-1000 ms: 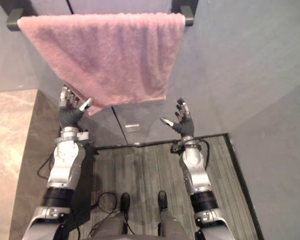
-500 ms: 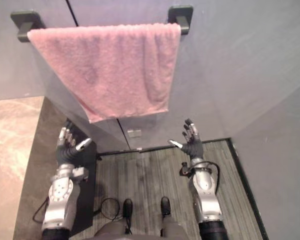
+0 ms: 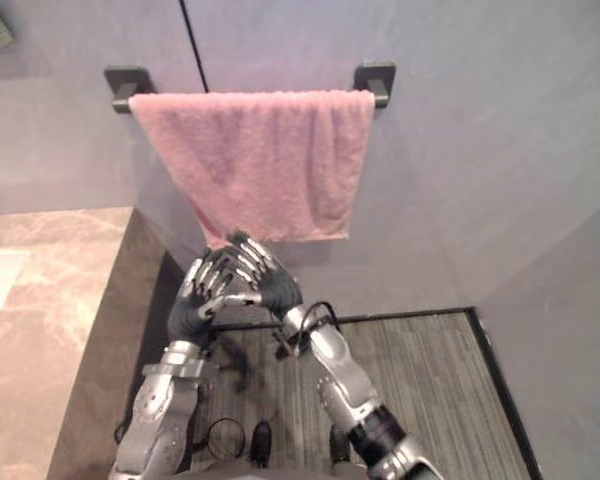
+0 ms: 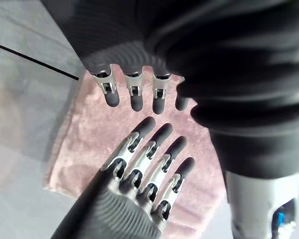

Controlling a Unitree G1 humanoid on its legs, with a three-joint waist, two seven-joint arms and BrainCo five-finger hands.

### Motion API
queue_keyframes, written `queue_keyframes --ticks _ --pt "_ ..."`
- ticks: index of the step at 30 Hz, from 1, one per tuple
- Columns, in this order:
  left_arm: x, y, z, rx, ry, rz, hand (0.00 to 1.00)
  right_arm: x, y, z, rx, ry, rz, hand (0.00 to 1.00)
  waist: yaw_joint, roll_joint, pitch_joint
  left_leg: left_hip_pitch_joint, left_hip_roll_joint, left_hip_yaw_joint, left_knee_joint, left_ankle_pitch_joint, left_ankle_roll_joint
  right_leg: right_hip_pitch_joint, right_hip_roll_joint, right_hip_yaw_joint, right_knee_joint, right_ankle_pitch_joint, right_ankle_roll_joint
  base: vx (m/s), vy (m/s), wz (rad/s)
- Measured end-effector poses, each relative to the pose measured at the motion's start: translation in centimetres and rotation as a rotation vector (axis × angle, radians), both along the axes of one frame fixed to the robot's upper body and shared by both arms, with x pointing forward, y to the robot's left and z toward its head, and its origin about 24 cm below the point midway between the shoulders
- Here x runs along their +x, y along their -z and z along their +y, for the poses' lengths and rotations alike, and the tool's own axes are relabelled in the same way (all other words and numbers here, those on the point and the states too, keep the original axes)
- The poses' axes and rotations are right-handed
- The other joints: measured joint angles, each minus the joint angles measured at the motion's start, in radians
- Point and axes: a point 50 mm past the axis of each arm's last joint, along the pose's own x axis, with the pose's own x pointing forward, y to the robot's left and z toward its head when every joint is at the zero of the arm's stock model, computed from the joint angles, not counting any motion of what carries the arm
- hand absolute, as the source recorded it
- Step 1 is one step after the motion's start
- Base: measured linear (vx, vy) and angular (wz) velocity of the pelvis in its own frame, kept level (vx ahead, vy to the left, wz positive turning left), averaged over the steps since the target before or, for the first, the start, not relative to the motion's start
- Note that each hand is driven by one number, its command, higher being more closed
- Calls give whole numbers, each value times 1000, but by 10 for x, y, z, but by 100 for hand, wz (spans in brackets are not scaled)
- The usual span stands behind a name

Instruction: Organize washtable

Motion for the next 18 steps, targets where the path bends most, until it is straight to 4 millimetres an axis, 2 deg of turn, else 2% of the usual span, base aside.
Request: queue_keyframes --ticks 4,9,12,14,18 --pt "17 -6 3 -27 1 -15 0 16 -13 4 -30 26 -34 0 0 0 0 -4 5 -12 1 3 -2 1 4 -2 -3 10 -6 22 16 5" --pt "59 -23 3 -19 -22 -46 0 48 -32 -3 -51 136 -47 0 -1 -1 0 -29 11 -20 6 16 -5 -8 9 -12 -24 30 -12 19 17 6" --pt "88 -48 4 -2 -42 -106 0 72 -51 -15 -34 243 -45 0 -2 -7 7 -41 19 -22 6 24 -7 -18 18 -27 -24 38 -21 11 9 5" --pt "110 -76 11 -9 -82 -177 0 86 -78 -22 -4 303 -90 0 -3 -7 30 -65 24 -21 6 31 -13 -43 23 -26 -24 45 -23 -28 17 -3" --pt "138 -110 23 -37 -147 -219 0 94 -111 -23 47 344 -151 0 -5 -9 82 -90 32 -14 6 39 -18 -71 33 -18 -24 59 -30 -21 16 -8"
